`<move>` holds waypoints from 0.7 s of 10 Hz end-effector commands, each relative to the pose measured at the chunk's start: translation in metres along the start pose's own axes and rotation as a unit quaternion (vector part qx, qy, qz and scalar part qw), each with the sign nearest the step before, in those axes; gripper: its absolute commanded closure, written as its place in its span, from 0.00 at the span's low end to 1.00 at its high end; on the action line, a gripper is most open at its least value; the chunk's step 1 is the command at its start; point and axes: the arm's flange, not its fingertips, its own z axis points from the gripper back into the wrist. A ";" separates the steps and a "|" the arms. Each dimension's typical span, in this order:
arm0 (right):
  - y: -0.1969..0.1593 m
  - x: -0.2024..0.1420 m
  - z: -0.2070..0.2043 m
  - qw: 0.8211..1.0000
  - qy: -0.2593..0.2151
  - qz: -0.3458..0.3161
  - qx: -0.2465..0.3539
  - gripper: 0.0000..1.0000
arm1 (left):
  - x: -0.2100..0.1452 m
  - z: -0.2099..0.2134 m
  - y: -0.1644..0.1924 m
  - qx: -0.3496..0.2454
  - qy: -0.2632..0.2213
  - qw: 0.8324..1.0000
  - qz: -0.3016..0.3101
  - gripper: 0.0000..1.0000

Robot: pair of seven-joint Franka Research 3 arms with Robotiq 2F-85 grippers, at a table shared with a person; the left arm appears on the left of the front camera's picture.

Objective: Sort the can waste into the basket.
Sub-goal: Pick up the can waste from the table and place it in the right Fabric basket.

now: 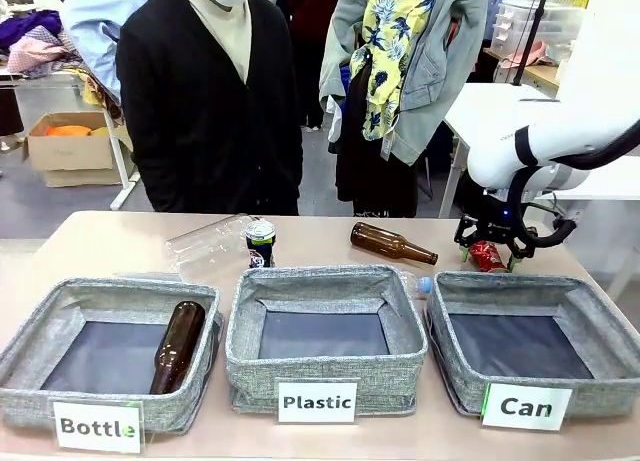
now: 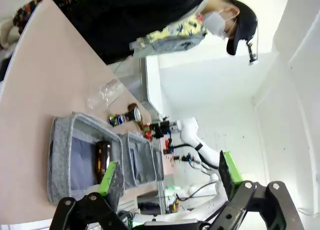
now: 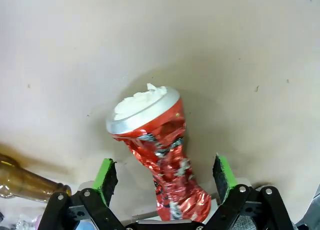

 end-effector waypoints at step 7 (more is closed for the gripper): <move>0.000 0.002 0.001 0.999 -0.015 -0.006 -0.028 0.00 | -0.041 -0.132 0.109 0.163 0.199 0.961 0.104 0.00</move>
